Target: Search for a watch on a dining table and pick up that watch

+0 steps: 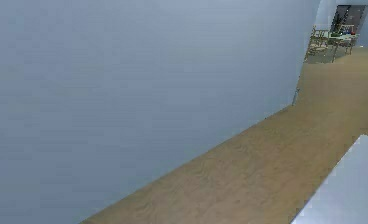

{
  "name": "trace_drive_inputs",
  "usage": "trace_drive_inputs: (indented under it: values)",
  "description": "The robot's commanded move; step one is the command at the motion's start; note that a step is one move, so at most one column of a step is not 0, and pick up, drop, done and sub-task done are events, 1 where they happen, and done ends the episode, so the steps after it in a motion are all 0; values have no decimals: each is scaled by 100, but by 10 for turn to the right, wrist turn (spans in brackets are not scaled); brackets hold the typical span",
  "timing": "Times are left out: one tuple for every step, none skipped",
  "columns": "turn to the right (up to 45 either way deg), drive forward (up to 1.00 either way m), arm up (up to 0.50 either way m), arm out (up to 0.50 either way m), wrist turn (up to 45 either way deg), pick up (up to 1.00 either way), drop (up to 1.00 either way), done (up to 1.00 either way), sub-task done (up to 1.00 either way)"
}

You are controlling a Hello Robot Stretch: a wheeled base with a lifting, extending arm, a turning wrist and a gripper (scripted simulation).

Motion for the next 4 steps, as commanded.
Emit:
trace_drive_inputs:
  values:
    - [-90, 0, 0, 0, 0, 0, 0, 0, 0]
    - [-30, 0, 0, 0, 0, 0, 0, 0, 0]
    - [450, 0, 0, 0, 0, 0, 0, 0, 0]
    - [450, 0, 0, 0, 0, 0, 0, 0, 0]
